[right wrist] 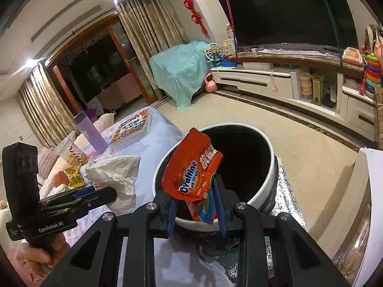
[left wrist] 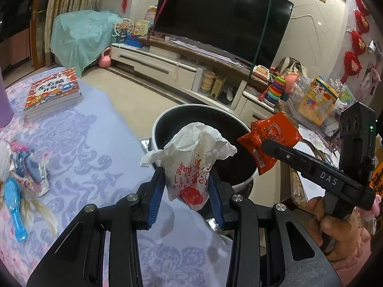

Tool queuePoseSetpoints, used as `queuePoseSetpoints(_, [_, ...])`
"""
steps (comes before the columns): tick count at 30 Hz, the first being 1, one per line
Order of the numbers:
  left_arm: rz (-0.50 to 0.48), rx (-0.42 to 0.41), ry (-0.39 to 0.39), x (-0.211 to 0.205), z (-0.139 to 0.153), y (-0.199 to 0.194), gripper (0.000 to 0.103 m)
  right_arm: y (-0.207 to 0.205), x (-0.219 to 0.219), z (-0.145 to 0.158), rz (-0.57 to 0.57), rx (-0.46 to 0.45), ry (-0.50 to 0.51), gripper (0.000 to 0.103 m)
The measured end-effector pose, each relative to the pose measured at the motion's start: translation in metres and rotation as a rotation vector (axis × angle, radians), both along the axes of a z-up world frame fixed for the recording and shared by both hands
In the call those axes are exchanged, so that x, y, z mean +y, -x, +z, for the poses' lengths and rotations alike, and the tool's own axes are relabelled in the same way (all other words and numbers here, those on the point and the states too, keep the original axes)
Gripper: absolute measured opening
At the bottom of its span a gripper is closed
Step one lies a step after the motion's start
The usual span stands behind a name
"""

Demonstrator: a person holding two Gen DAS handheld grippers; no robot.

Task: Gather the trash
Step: 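Open both tools to drop the tissue and Ovaltine bag into the bin, then grasp the green drink carton with the left tool while the right tool grasps the printed wrapper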

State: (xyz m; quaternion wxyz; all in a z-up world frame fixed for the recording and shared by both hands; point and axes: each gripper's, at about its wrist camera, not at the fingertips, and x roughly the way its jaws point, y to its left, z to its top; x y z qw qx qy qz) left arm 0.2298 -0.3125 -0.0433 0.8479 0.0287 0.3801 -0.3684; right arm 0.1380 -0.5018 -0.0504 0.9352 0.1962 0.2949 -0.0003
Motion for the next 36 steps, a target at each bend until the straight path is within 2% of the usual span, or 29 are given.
queuePoseSetpoints(15, [-0.043,-0.001,-0.047,-0.044,-0.004,-0.028,0.035,-0.025,-0.022,-0.01,0.009,0.049,-0.026,0.031])
queuePoseSetpoints(22, [-0.062,0.018,-0.085,-0.056,-0.015,-0.033,0.042,-0.035,-0.031,-0.01,0.009,0.069,-0.024,0.032])
queuePoseSetpoints(23, [-0.057,0.022,-0.094,-0.057,-0.017,-0.033,0.049,-0.036,-0.032,-0.011,0.01,0.077,-0.022,0.034])
queuePoseSetpoints(26, [-0.044,0.024,-0.108,-0.057,-0.022,-0.035,0.06,-0.037,-0.034,-0.012,-0.002,0.089,-0.029,0.045])
queuePoseSetpoints(27, [-0.038,0.025,-0.11,-0.055,-0.023,-0.035,0.06,-0.036,-0.036,-0.013,-0.012,0.092,-0.036,0.054])
queuePoseSetpoints(28, [-0.037,0.031,-0.105,-0.054,-0.024,-0.035,0.062,-0.036,-0.038,-0.012,-0.016,0.089,-0.044,0.058])
queuePoseSetpoints(32, [-0.014,0.031,-0.095,-0.043,-0.022,-0.03,0.066,-0.028,-0.041,-0.006,-0.032,0.06,-0.052,0.063])
queuePoseSetpoints(35, [0.024,0.039,-0.058,-0.022,-0.022,-0.024,0.066,-0.019,-0.039,0.0,-0.046,0.036,-0.054,0.071])
queuePoseSetpoints(36, [0.034,0.041,-0.048,-0.015,-0.023,-0.022,0.066,-0.015,-0.037,0.002,-0.049,0.027,-0.056,0.077])
